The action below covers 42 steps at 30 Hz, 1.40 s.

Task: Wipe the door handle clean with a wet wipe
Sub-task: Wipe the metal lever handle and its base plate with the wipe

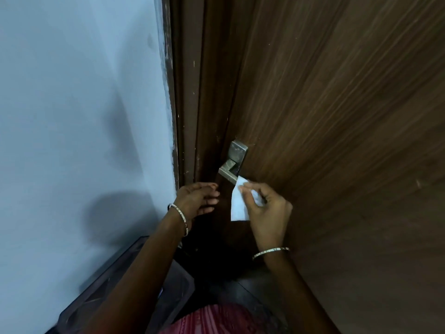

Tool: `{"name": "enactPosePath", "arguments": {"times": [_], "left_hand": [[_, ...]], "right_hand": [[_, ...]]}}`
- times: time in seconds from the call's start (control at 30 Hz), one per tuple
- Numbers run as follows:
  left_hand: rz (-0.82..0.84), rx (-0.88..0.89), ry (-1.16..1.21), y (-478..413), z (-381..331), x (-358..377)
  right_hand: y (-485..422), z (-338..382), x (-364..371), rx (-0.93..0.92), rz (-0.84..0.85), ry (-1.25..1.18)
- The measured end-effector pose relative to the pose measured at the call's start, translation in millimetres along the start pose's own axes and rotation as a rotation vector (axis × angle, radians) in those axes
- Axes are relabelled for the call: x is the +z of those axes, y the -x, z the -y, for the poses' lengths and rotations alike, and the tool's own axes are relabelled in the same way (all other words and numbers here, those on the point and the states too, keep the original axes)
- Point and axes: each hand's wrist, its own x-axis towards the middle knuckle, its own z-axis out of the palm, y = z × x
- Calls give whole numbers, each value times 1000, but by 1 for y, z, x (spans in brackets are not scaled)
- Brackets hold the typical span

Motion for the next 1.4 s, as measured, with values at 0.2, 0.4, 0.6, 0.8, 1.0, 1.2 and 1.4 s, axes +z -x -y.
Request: {"name": "enactPosePath", "arguments": {"times": [0.2, 0.4, 0.6, 0.8, 1.0, 1.2, 1.4], "left_hand": [[19, -25, 2, -14, -3, -3], [70, -31, 5, -16, 0, 0], [94, -31, 22, -15, 2, -1], [90, -26, 27, -8, 1, 3], [104, -22, 8, -5, 3, -3], [121, -24, 10, -1, 2, -3], [81, -25, 43, 7, 2, 3]], "right_hand": [[-25, 20, 34, 30, 113, 93], [-13, -1, 8, -194, 59, 140], [-1, -11, -3, -322, 8, 216], [-18, 32, 35, -425, 0, 371], [-6, -3, 6, -388, 55, 329], [-3, 0, -1, -302, 50, 305], [-20, 38, 37, -244, 102, 381]]}}
